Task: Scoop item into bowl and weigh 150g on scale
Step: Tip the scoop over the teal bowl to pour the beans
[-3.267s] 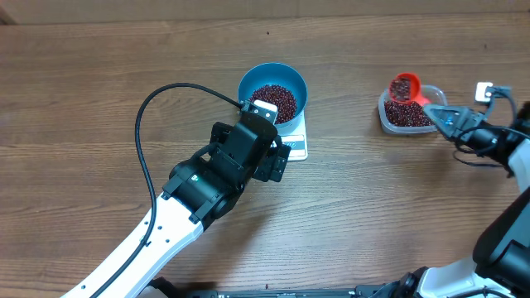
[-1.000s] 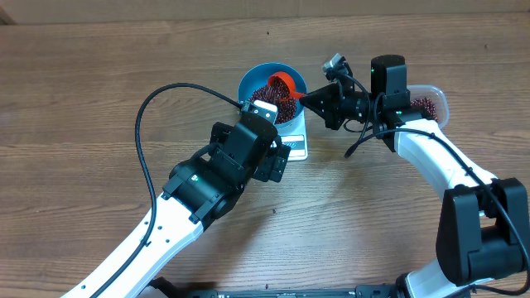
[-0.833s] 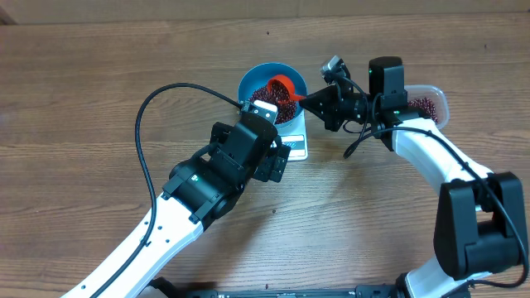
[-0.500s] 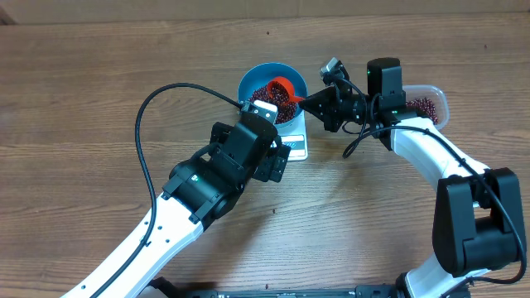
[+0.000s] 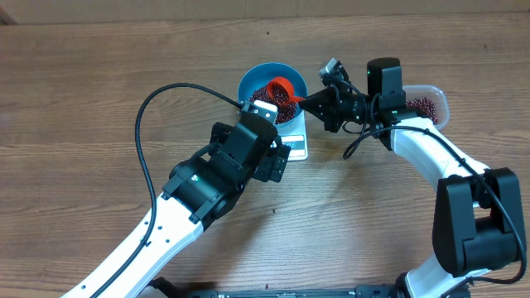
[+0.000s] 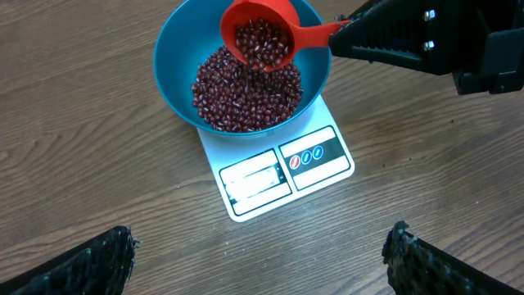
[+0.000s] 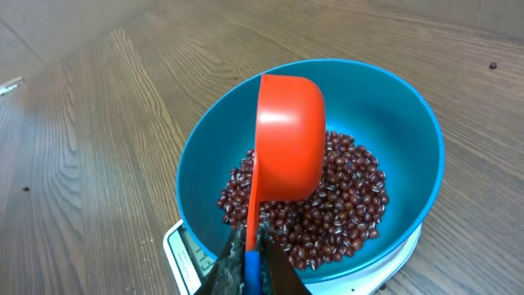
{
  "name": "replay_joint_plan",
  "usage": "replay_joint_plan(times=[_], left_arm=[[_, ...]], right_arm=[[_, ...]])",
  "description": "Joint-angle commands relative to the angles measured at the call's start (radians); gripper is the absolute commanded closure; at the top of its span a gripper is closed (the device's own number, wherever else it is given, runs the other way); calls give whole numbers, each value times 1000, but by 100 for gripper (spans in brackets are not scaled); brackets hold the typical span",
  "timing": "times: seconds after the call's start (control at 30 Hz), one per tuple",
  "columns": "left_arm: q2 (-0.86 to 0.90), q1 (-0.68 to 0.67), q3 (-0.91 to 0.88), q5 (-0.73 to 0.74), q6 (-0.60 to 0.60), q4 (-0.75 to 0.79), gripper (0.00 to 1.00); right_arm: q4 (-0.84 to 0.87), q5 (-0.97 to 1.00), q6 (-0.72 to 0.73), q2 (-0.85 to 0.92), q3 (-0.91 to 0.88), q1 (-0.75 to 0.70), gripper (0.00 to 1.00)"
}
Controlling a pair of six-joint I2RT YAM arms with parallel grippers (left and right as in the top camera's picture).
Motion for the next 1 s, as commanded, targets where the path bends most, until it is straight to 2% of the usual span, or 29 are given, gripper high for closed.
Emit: replay_joint_plan(times=[0.0, 0.97], left_arm=[[-8, 0, -3, -10, -6, 4, 0], [-8, 0, -3, -10, -7, 4, 0]], right_arm=[[8, 0, -90, -2, 3, 2, 96], [2, 0, -105, -2, 3, 2, 96]])
